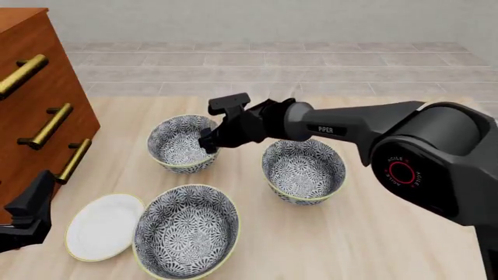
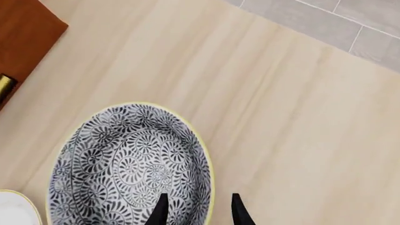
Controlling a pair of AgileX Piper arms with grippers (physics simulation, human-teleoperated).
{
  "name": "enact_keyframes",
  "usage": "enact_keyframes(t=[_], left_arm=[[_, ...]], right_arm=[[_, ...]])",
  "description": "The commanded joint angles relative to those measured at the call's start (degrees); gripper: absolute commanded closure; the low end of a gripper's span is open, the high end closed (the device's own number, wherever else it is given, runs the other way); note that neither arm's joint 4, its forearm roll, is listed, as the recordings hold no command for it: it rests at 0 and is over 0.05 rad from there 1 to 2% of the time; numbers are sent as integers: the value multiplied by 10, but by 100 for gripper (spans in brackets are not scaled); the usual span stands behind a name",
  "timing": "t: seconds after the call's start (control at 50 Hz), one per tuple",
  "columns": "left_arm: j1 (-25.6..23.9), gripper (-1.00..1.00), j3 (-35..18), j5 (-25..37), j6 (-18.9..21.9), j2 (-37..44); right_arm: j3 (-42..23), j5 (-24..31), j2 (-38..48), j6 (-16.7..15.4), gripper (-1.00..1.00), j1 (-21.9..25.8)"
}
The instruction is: Stack the bowl at the front on the bowl in the middle.
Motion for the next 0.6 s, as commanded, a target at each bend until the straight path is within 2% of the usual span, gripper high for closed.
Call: enact_keyframes(t=[0.02, 0.5, 0.52, 0.6], left_arm=[[0, -100, 0, 0, 0, 0], [1, -100, 0, 5, -1, -8], [1, -100, 0, 5, -1, -8], [2, -100, 0, 5, -2, -7]], right_arm=[[11, -13, 8, 4, -100, 2], [2, -9, 17, -1, -100, -5], [5, -11, 15, 0, 100, -4], [8, -15, 12, 2, 100, -4]])
